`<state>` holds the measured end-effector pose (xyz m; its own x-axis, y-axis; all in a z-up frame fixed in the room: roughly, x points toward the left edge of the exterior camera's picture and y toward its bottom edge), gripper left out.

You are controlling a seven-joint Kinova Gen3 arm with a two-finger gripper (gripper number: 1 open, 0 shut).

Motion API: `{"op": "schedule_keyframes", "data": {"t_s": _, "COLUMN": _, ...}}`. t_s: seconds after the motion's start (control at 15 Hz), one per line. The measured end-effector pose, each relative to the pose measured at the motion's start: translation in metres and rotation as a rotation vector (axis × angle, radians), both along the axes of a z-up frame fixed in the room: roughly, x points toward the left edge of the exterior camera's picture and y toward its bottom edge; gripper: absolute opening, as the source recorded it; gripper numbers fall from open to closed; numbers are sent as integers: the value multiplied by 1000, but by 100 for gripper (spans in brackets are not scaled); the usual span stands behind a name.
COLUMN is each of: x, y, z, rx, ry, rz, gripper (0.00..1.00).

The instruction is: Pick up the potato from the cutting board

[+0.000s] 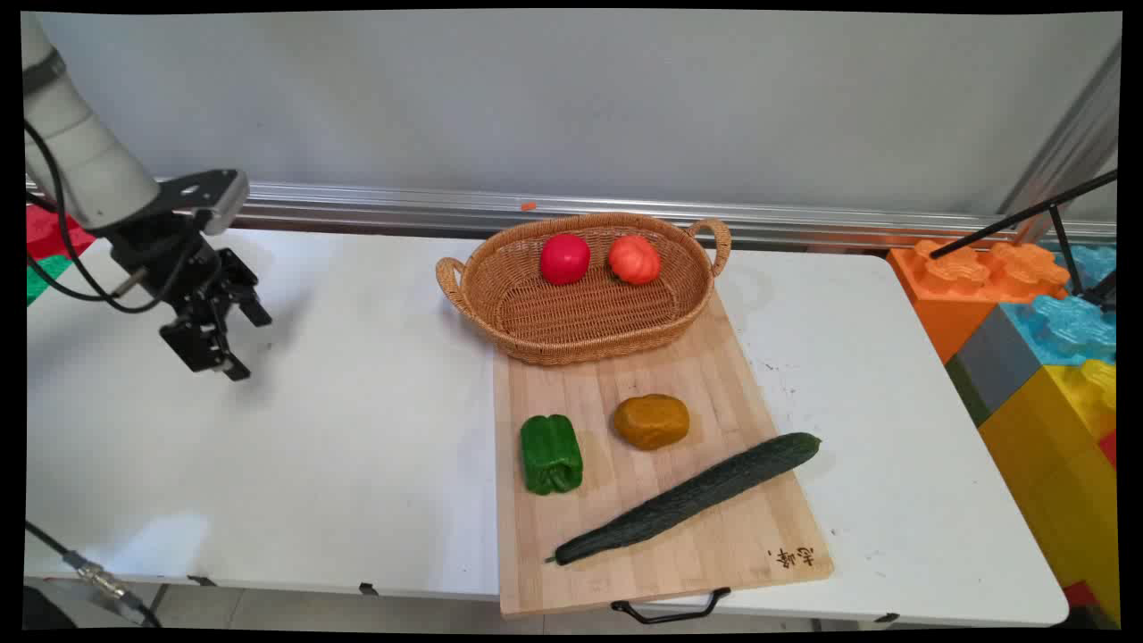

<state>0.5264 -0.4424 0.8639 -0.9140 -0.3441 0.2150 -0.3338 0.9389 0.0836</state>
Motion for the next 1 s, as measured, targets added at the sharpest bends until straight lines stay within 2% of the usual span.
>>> {"op": "schedule_keyframes", "data": {"t_s": 0.2, "x": -13, "y": -2, "z": -9, "rx": 5, "ry": 46, "rz": 2, "gripper": 100}}
{"op": "schedule_keyframes", "data": {"t_s": 0.33, "x": -33, "y": -3, "z": -13, "rx": 4, "ry": 90, "rz": 1, "gripper": 100}}
{"op": "schedule_keyframes", "data": {"t_s": 0.6, "x": -79, "y": -3, "z": -14, "rx": -6, "ry": 170, "rz": 2, "gripper": 100}}
{"op": "schedule_keyframes", "data": {"t_s": 0.73, "x": -110, "y": -3, "z": -11, "rx": -24, "ry": 207, "rz": 10, "gripper": 100}}
{"op": "schedule_keyframes", "data": {"t_s": 1.0, "x": -161, "y": -10, "z": -8, "rx": -65, "ry": 227, "rz": 42, "gripper": 100}}
